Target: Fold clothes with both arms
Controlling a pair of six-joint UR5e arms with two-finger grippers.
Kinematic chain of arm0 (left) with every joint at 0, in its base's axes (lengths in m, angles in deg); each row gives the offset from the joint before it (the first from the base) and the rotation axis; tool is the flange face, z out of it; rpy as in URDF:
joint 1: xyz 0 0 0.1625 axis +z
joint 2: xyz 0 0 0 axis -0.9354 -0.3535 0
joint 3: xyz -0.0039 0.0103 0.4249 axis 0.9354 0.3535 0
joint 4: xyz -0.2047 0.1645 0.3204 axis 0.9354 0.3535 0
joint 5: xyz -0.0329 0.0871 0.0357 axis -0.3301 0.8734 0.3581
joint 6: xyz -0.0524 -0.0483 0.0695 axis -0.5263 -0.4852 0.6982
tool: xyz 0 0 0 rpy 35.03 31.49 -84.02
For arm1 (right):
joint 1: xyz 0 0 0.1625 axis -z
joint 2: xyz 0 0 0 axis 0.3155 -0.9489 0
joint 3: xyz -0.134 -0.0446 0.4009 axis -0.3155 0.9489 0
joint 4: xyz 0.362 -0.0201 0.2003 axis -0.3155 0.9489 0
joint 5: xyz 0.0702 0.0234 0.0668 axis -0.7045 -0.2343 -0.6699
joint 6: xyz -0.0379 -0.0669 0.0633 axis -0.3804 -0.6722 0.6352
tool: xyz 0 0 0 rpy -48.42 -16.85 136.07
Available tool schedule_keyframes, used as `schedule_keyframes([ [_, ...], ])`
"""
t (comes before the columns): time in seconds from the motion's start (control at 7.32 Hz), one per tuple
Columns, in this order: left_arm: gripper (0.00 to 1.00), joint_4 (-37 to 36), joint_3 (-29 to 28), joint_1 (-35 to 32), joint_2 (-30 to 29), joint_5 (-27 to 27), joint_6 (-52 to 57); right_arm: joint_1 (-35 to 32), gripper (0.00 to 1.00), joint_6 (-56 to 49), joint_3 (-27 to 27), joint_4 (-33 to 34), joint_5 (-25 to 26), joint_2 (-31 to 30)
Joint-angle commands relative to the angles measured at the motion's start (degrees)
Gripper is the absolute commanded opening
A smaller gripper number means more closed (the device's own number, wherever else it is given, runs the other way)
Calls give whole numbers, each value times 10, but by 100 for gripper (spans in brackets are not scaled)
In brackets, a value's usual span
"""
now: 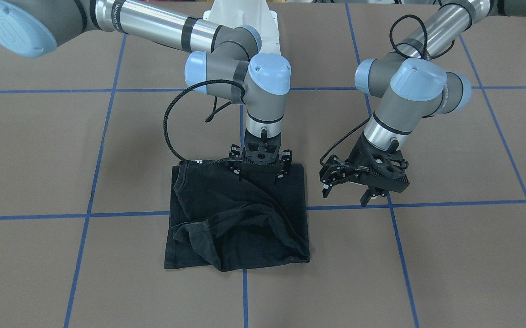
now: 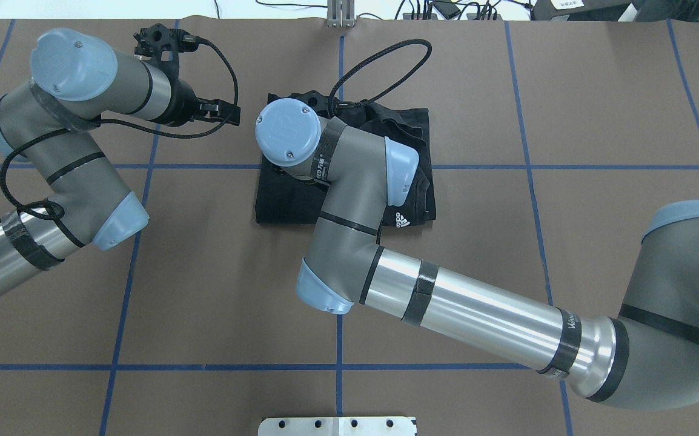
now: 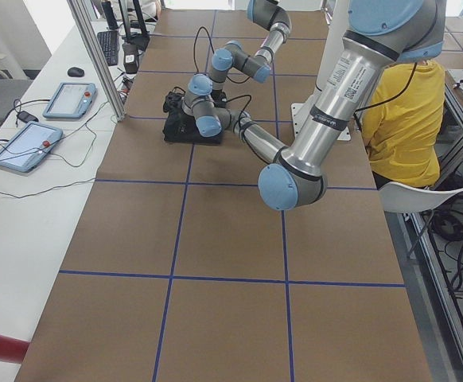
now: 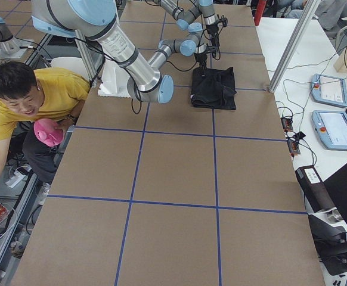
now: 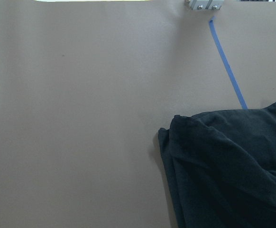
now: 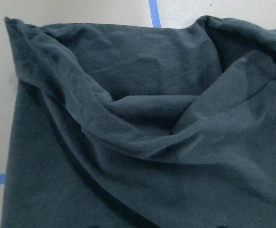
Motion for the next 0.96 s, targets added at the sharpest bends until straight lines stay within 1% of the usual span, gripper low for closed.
schedule_keyframes([
  [0.0, 100, 0, 1, 0, 0, 0, 0, -9, 0, -1, 15, 0, 7, -1],
  [0.14, 100, 0, 1, 0, 1, 0, 0, -24, 0, -9, 25, 1, 7, -1],
  [0.27, 100, 1, 8, 1, 13, 0, 0, -35, 0, -17, 62, -26, 27, 1],
  [0.41, 100, 1, 24, 1, 26, 0, 0, -47, 0, -25, 105, -81, 31, 2],
  [0.55, 100, 1, 32, 1, 34, 0, 0, -66, 0, -44, 131, -97, 29, 7],
  [0.82, 100, 1, 35, 1, 37, 0, -1, -105, 0, -73, 148, -100, 24, 7],
])
